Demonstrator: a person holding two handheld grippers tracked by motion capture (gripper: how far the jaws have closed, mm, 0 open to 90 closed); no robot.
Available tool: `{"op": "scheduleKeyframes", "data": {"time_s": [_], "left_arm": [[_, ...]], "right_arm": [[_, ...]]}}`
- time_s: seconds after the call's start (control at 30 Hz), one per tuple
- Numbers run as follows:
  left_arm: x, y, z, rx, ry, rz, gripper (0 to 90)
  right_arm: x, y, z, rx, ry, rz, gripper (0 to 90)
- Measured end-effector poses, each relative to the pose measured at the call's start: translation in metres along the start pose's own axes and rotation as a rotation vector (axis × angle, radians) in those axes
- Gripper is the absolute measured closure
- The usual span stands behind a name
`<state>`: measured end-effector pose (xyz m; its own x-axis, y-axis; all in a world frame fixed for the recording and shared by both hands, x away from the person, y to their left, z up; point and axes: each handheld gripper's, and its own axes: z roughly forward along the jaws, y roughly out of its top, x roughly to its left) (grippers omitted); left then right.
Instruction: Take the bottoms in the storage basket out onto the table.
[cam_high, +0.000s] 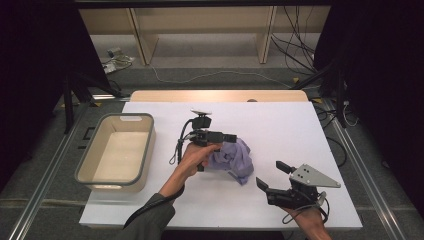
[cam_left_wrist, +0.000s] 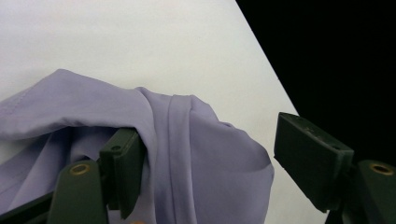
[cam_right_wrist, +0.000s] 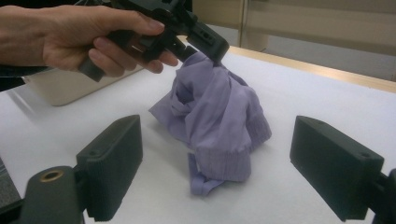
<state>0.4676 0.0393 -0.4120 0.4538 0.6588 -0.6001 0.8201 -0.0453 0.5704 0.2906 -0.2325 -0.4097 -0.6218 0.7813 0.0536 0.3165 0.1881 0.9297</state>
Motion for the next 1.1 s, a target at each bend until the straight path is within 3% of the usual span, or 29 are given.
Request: {"op": "scheduleKeyframes", "data": {"time_s": [0.5, 1.1], "left_arm": [[0.002, -0.006, -0.017, 0.014, -0.031, 0.001, 16.1], [0.014, -0.018, -0.049, -0.054, -0.064, 0.042, 14.8]], "right_arm": [[0.0, 0.0, 0.0, 0.002, -0.001, -0.004, 17.9], [0.0, 0.0, 0.001, 0.004, -0.001, 0.0, 17.9]]}}
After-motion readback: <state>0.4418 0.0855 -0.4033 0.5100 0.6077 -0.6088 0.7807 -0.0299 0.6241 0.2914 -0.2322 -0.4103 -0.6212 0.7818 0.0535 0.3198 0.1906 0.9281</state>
